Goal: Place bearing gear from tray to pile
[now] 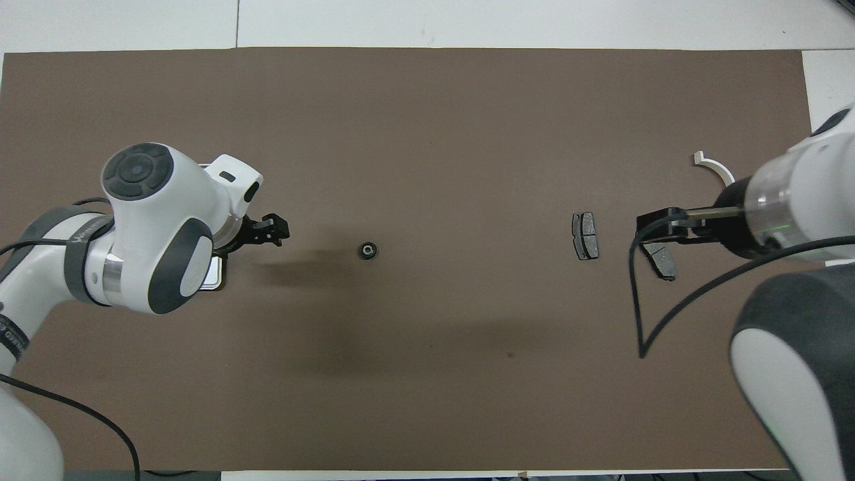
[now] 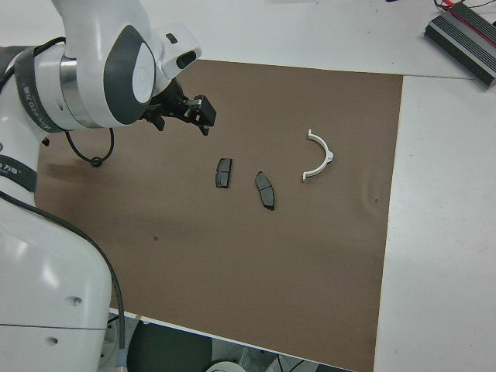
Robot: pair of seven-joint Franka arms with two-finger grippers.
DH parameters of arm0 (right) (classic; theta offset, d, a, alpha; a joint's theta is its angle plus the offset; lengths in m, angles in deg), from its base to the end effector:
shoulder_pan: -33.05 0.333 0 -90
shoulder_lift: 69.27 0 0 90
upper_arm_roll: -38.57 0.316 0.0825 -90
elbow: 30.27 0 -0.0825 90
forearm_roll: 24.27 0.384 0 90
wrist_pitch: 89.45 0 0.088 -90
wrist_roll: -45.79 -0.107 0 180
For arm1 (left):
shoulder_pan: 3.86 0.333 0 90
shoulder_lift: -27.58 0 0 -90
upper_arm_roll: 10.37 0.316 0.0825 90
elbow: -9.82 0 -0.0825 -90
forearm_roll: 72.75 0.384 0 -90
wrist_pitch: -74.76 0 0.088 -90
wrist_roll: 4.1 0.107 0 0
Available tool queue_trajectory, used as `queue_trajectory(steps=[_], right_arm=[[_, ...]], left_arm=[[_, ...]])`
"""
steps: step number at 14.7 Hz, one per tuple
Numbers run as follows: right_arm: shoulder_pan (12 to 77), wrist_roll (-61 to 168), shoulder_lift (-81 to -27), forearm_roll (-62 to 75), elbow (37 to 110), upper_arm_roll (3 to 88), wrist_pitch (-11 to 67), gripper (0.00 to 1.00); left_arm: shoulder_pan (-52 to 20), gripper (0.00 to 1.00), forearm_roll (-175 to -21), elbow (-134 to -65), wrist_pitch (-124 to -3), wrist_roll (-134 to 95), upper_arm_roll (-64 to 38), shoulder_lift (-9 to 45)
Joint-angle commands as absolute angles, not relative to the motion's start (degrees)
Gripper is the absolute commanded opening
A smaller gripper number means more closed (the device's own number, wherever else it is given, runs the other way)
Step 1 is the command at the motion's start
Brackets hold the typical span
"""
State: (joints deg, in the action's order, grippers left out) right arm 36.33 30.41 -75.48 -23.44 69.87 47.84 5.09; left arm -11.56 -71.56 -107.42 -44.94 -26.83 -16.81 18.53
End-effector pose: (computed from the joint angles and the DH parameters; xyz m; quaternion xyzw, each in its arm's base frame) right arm 0.5123 0.1199 0.6052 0.9997 -0.0257 0.0048 0.0003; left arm 0.5481 -0.1358 0.3555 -0.9960 -0.0693 0.0541 0.0179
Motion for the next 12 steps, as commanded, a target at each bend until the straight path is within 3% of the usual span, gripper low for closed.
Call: queue_trajectory(steps=[1,3,6,12], right_arm=[[41.6,19.6,-74.1,-23.0,73.4,49.2,9.9,1.0],[45.9,11.7,-69.9,-23.1,73.4,49.2,14.0,1.0],[52.3,3.3,-62.3,-24.4,71.9,49.1,19.7,1.0],[59.8,-10.0,-45.5,-30.3,57.5,49.1,20.5,1.0]], left_arm=[[-4.5,1.0,-71.0,-109.4,-47.3,-13.3,-17.4,19.8],[-1.0,1.0,-71.0,-110.9,-53.7,-6.8,-17.5,19.6],[2.0,0.92,-71.0,-111.6,-58.5,1.1,-17.4,17.8],[2.4,0.8,-71.1,-113.4,-61.2,0.1,-17.4,15.8]])
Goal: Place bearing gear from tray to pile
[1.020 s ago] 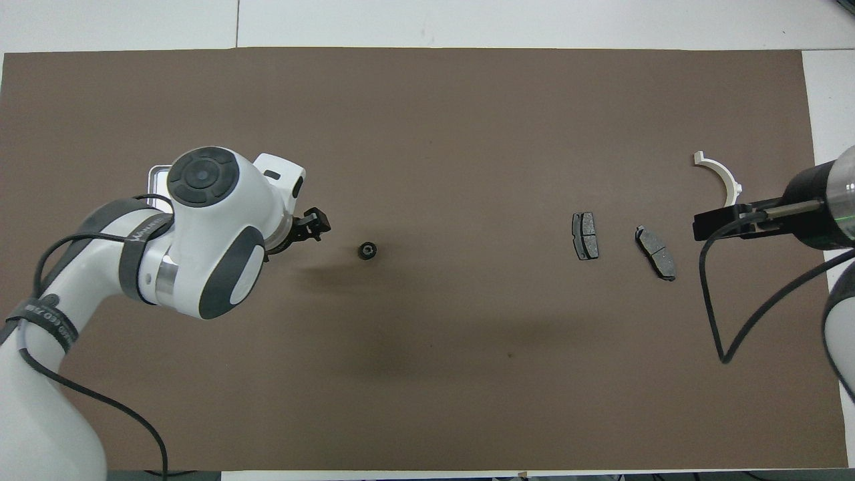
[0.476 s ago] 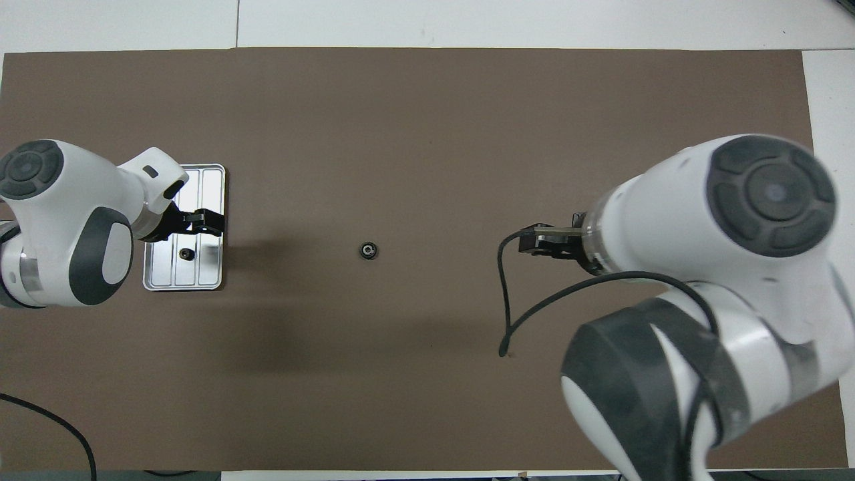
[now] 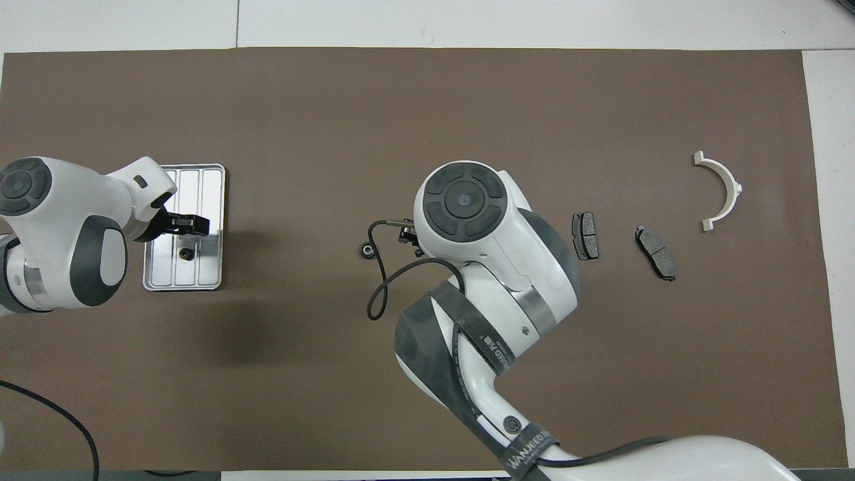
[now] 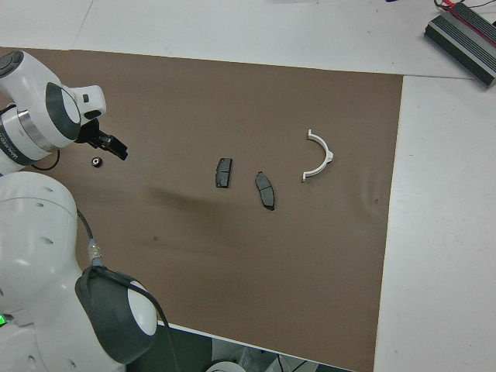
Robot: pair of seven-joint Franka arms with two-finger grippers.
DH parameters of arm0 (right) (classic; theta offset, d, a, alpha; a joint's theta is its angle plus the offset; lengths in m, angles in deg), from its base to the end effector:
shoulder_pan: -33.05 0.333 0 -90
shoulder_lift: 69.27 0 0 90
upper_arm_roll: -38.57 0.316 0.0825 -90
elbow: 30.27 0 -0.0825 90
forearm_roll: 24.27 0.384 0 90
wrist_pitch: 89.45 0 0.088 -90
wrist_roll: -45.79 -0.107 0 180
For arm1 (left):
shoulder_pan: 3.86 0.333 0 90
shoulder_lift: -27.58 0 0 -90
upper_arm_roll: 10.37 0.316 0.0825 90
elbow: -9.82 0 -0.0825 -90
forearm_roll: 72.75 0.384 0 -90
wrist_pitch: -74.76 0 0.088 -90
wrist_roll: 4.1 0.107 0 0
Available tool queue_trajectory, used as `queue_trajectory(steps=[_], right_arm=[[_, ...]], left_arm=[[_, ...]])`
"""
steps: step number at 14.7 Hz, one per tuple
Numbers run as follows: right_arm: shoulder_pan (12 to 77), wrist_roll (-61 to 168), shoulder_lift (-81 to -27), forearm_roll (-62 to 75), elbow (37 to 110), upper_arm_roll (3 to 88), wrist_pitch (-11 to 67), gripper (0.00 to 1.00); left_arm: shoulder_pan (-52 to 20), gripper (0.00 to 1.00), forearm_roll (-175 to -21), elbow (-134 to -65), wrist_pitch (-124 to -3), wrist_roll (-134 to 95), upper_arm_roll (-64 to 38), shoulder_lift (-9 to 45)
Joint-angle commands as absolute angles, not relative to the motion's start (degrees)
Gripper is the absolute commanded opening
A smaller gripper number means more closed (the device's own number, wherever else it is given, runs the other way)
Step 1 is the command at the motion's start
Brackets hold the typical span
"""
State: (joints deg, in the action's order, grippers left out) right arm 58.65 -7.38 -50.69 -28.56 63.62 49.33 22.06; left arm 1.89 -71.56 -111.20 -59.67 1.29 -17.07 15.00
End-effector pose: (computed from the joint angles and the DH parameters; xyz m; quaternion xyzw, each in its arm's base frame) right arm 0.5343 0.3721 0.4304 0.9905 -0.1370 -0.0003 0.0073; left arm 0.5738 -0.0081 0.3135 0.9981 -0.0610 0.0083 0.0049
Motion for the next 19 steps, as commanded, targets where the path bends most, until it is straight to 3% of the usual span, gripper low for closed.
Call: queue_trajectory(steps=[1,5,12,14,19], right_arm=[[61.7,-11.9,-42.8,-31.2,55.1,49.0,20.2,1.0],[65.9,-20.1,-30.9,-34.1,42.3,49.0,19.5,1.0],[68.5,-20.9,-25.8,-34.6,38.9,48.9,21.4,1.0],[69.1,-21.0,-24.8,-34.9,38.9,48.9,21.8,1.0],[70.0,-21.3,-23.8,-35.3,39.5,48.9,23.6,1.0]], left_arm=[[2.4,0.78,-71.1,-114.0,-60.5,-0.3,-17.4,16.1],[2.4,0.78,-71.2,-116.0,-59.8,-1.3,-17.4,17.0],[2.5,0.73,-71.1,-116.8,-57.1,-3.0,-17.3,18.2],[2.5,0.62,-71.2,-116.8,-57.2,-3.0,-17.4,18.1],[2.6,0.11,-71.2,-116.7,-57.5,-3.1,-17.3,18.0]])
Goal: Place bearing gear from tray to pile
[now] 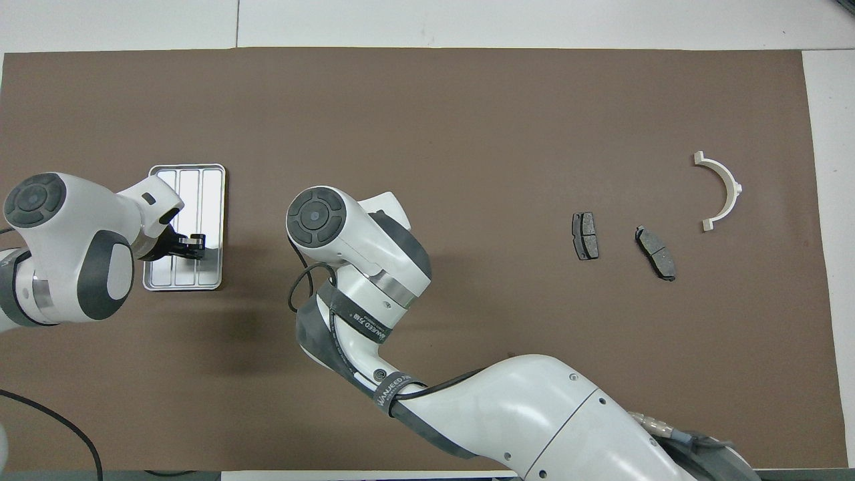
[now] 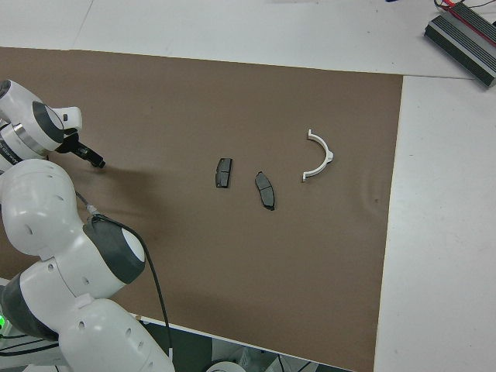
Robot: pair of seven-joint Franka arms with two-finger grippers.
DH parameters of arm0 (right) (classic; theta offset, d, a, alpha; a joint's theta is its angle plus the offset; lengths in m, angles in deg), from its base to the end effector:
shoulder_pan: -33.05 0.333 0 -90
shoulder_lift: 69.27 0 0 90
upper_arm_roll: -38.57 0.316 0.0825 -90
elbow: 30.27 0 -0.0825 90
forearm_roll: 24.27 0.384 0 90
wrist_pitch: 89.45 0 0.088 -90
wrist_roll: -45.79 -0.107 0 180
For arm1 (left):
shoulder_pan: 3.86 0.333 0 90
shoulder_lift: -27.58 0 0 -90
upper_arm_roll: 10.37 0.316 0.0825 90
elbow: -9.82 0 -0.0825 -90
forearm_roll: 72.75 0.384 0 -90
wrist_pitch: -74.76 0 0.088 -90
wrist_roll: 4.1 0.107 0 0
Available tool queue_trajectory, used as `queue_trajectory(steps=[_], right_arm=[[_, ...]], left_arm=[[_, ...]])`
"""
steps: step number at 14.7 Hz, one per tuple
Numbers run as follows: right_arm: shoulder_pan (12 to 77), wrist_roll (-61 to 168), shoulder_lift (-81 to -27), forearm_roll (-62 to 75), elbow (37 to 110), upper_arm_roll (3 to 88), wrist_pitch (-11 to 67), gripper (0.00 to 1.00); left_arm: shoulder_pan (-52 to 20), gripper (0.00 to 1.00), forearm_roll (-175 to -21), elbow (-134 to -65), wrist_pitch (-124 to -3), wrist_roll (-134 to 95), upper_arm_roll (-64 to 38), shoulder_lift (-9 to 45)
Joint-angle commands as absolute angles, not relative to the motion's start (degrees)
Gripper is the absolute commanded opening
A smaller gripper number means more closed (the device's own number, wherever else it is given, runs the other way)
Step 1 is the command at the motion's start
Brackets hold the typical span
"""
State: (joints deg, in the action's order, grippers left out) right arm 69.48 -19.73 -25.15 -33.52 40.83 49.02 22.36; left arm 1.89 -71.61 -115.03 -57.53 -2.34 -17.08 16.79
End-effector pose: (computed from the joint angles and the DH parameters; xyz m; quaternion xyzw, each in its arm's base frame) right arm 0.5405 0.5110 0.3072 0.9877 -0.1539 -0.0046 0.0254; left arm 0.5492 -0.0084 0.2998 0.9991 -0.0299 -0.0285 0.0040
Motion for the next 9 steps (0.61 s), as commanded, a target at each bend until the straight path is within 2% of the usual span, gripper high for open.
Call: queue_trajectory(steps=[1,2,9], right_arm=[[70.0,-21.4,-23.4,-35.5,39.7,48.9,24.5,1.0],[70.0,-21.8,-23.0,-35.6,39.7,48.9,25.1,1.0],[70.0,-22.1,-22.5,-36.7,40.0,49.0,27.5,0.99]], left_arm=[[2.6,0.06,-71.2,-116.3,-57.3,-3.0,-17.3,18.0],[3.2,0.03,-71.5,-115.6,-56.9,-3.1,-17.3,17.9],[3.7,0.03,-75.0,-101.7,-41.2,-5.0,-17.3,18.7]])
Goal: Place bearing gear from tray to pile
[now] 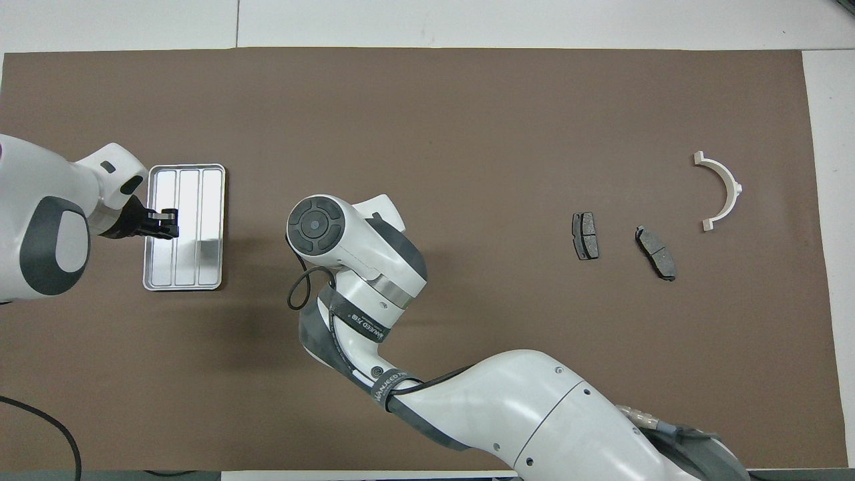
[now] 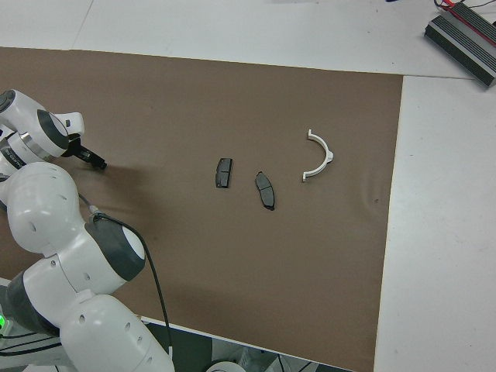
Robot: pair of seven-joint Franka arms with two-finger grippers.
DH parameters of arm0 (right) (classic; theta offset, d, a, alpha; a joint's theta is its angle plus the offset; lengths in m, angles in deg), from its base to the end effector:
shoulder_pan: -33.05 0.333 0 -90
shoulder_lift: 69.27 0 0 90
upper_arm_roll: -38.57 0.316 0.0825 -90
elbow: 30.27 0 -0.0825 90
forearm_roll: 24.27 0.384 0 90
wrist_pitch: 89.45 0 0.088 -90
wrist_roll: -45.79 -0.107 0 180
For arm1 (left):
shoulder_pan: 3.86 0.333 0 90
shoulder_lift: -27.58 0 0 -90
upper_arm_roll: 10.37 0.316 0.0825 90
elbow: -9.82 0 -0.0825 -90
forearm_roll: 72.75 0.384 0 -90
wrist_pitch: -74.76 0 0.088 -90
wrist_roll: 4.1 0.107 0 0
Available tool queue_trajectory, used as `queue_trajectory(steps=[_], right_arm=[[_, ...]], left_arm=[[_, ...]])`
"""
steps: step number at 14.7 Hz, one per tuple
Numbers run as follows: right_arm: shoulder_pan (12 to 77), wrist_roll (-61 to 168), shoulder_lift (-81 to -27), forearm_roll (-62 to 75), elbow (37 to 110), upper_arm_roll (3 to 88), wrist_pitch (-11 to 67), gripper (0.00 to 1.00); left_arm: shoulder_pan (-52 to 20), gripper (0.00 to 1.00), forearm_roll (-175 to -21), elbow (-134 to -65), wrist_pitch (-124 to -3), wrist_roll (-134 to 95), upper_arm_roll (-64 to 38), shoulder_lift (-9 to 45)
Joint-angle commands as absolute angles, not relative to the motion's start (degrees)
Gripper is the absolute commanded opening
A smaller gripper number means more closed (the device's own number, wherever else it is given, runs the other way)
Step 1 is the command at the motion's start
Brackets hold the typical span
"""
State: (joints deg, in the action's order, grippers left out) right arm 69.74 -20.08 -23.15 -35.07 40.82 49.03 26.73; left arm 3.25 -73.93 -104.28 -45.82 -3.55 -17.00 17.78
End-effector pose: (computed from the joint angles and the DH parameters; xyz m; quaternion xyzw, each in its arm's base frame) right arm 0.5438 0.5181 0.2880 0.9888 -0.1483 0.0142 0.0125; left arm 0.5814 0.0057 0.3734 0.9994 0.0054 -0.0283 0.0188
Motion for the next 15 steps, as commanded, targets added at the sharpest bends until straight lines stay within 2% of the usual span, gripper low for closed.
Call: queue_trajectory(steps=[1,2,4,6,8,10,11,13,14,15], right_arm=[[70.0,-22.1,-22.5,-36.7,40.0,49.0,27.6,0.92],[70.0,-22.1,-22.5,-36.7,40.2,49.0,28.1,0.87],[69.6,-22.2,-23.0,-36.7,42.9,49.0,31.9,0.86],[69.4,-22.1,-23.2,-36.8,43.4,49.0,31.7,0.84],[69.3,-22.1,-23.2,-36.8,43.6,49.0,31.9,0.77],[69.3,-22.1,-23.2,-36.8,43.6,49.0,31.8,0.62],[69.2,-22.1,-23.2,-36.8,43.6,49.1,31.7,0.48],[69.1,-22.0,-23.2,-36.4,43.6,49.1,31.7,0.11],[68.8,-21.9,-23.2,-36.2,43.6,49.1,31.7,0.0],[68.4,-21.8,-23.2,-36.1,43.6,49.1,31.7,0.0]], left_arm=[[3.7,0.03,-75.0,-100.7,-39.2,-5.9,-17.3,19.1],[3.7,0.04,-75.0,-100.3,-37.7,-6.6,-17.3,19.8],[3.7,0.06,-75.0,-100.3,-35.4,-8.4,-17.3,21.7],[3.7,0.06,-75.0,-100.3,-32.9,-9.7,-17.2,23.1],[3.7,0.06,-75.0,-100.3,-31.2,-11.0,-17.2,24.1],[3.7,0.06,-75.0,-100.3,-29.6,-11.7,-17.2,24.8],[3.7,0.06,-75.0,-100.3,-29.0,-11.8,-17.1,24.9],[3.7,0.06,-75.0,-100.5,-28.7,-12.5,-17.2,25.3],[3.7,0.06,-75.0,-100.6,-28.8,-12.6,-17.2,25.4],[3.6,0.06,-75.0,-100.6,-28.9,-12.6,-17.2,25.4]])
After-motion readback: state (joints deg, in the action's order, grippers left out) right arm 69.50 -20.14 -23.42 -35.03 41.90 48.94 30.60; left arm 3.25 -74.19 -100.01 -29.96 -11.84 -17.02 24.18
